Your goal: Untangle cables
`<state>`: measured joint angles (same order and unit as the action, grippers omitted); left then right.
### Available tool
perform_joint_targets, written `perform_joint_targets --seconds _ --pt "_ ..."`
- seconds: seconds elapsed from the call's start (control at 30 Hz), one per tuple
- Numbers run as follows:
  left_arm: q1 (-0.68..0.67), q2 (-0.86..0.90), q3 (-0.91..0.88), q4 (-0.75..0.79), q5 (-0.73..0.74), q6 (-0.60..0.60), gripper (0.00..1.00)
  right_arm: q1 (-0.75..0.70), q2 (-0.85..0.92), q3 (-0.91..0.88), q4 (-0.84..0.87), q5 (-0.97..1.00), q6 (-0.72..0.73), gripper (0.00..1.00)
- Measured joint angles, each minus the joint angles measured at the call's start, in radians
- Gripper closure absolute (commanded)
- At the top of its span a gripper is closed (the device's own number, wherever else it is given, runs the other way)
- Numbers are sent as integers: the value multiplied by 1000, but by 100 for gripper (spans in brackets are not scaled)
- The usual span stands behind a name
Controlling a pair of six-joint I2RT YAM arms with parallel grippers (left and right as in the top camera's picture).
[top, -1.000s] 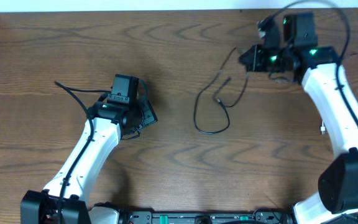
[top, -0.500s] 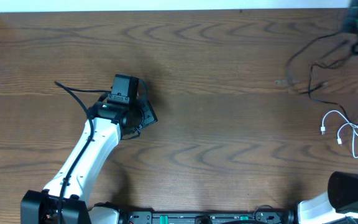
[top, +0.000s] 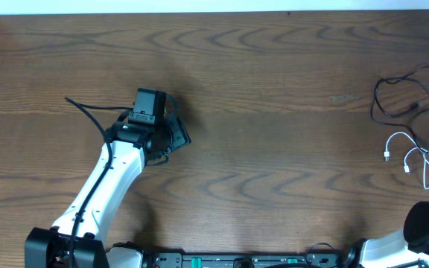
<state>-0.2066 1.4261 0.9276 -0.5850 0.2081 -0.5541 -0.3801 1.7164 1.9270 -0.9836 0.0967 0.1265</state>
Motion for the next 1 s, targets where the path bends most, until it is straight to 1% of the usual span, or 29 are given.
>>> perform_joint_targets --seconds 0.07,0.1,0.13,0.23,0.33,0.43,0.5,0.6,0.63,0.67,0.7,0.73,0.77,0.83,0.9,0.93,1.0 --pt "-4 0 0 32 16 4 34 5 0 0 0 -174 0 1" --pt "-6 0 0 62 31 8 34 9 0 0 0 -248 0 1" --pt "-11 0 0 94 46 12 33 22 0 0 -1 -373 -4 1" --pt "-32 0 0 215 115 35 31 64 0 0 -29 -551 -31 1" --pt "-71 0 1 333 172 60 26 131 0 -1 -76 -632 -79 1" --pt "-133 0 3 337 180 107 23 229 0 -19 -113 -612 -134 1" --pt "-170 0 17 274 127 134 23 288 -1 -62 -127 -504 -144 1" --pt "-182 1 59 150 16 163 23 356 0 -154 -128 -354 -129 1" --pt "-182 2 96 71 -66 171 16 380 1 -201 -133 -294 -118 1" --pt "-181 1 121 24 -112 175 12 391 2 -229 -135 -263 -110 1" --pt "-181 4 159 -64 -164 177 12 398 3 -262 -146 -235 -97 1" --pt "-181 3 181 -115 -196 185 12 400 3 -284 -161 -222 -81 1" --pt "-181 3 216 -210 -233 185 12 401 3 -307 -181 -210 -65 1" --pt "-181 3 245 -319 -274 183 11 399 3 -356 -192 -200 -35 1" --pt "-180 3 251 -465 -301 161 11 399 -7 -448 -161 -209 -14 1" --pt "-179 3 251 -486 -301 159 11 399 -8 -458 -161 -210 -12 1" --pt "-175 -2 249 -515 -304 154 11 399 -52 -571 -98 -212 0 1"
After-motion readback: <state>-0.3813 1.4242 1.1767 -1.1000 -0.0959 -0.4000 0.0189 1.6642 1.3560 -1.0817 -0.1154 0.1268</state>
